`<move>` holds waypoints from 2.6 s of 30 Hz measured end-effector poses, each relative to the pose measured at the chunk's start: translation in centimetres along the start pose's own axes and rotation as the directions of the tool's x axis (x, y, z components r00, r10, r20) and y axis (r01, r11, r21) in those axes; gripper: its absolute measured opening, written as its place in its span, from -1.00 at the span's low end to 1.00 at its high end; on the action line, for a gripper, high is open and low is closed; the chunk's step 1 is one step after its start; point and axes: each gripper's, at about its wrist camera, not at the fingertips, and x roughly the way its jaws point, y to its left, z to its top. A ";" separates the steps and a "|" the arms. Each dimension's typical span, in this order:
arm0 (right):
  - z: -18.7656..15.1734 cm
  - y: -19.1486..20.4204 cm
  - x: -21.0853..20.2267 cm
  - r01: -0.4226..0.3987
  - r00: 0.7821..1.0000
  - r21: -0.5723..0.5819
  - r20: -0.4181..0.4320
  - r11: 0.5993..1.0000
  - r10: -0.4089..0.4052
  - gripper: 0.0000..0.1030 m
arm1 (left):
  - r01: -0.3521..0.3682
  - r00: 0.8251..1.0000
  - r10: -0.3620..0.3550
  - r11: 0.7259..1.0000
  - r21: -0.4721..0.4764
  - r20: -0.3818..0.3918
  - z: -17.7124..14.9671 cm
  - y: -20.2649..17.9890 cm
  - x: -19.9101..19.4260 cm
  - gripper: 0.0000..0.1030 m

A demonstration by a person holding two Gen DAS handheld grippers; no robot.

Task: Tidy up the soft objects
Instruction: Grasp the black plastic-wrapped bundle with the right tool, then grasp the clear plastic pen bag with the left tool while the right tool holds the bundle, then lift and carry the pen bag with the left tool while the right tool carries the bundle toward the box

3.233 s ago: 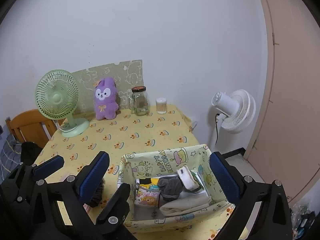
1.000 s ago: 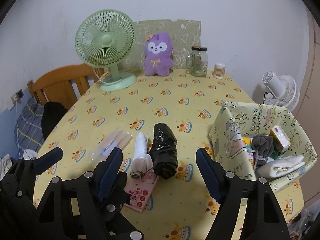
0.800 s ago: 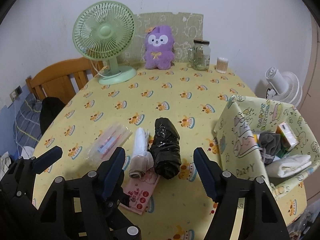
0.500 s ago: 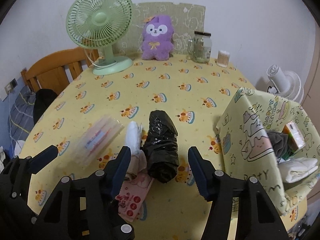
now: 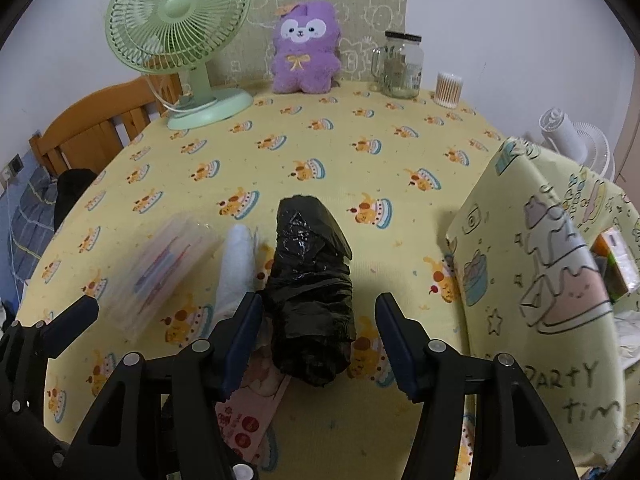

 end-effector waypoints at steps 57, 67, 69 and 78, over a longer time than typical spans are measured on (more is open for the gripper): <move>2.3 4.0 1.4 -0.121 0.993 -0.041 -0.007 0.992 0.121 -0.25 | 0.101 0.992 -0.105 0.994 -0.050 -0.063 1.9 3.8 3.6 -0.31; 2.1 3.4 0.2 -0.119 0.993 -0.036 0.011 0.992 0.120 -0.25 | 0.122 0.992 -0.123 0.992 -0.043 -0.028 1.9 3.2 1.7 -0.59; 2.1 3.2 -0.3 -0.120 0.993 -0.033 0.017 0.992 0.121 -0.25 | 0.119 0.993 -0.120 0.992 -0.039 -0.017 2.0 3.1 1.2 -0.59; 2.2 2.5 -2.9 -0.121 0.990 -0.028 0.070 0.992 0.123 -0.25 | 0.119 0.993 -0.118 0.992 -0.037 0.028 2.5 2.6 -1.1 -0.59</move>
